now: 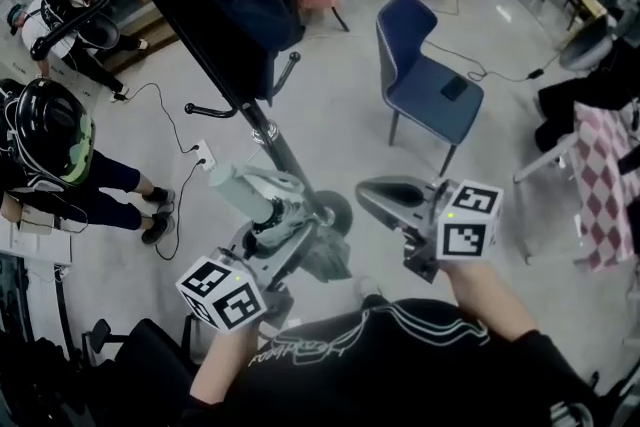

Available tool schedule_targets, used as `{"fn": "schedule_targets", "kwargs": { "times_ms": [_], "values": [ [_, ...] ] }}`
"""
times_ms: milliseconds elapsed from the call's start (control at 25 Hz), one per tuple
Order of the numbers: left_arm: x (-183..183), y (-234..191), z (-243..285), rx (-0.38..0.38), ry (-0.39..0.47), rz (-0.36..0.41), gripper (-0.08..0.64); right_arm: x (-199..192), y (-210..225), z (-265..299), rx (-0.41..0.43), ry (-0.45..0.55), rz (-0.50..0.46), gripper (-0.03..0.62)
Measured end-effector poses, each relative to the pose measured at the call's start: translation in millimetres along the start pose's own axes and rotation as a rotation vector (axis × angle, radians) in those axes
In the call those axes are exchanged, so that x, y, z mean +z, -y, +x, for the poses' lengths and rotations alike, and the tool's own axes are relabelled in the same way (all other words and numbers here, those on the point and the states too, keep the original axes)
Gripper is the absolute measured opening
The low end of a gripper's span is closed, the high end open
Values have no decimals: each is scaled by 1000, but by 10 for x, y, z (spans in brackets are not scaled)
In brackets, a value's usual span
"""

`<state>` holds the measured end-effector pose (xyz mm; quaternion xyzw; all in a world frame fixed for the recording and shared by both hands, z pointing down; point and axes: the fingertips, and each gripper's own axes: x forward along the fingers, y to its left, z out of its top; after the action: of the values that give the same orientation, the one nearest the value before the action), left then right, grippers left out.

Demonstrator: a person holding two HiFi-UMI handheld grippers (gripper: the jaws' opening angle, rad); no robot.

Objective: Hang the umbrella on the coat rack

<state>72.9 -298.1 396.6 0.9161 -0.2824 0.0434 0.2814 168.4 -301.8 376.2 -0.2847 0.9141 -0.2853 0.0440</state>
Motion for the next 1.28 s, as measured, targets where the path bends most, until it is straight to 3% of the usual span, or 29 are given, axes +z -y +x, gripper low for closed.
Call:
{"fn": "schedule_targets", "kwargs": {
  "times_ms": [320, 720, 1280],
  "values": [
    [-130, -159, 77, 52, 6, -43, 250, 161, 4, 265, 117, -29, 1, 11],
    [-187, -256, 160, 97, 11, -49, 250, 179, -287, 636, 294, -114, -92, 11],
    [-298, -449, 242, 142, 36, -51, 250, 22, -158, 884, 345, -199, -151, 11]
  ]
}}
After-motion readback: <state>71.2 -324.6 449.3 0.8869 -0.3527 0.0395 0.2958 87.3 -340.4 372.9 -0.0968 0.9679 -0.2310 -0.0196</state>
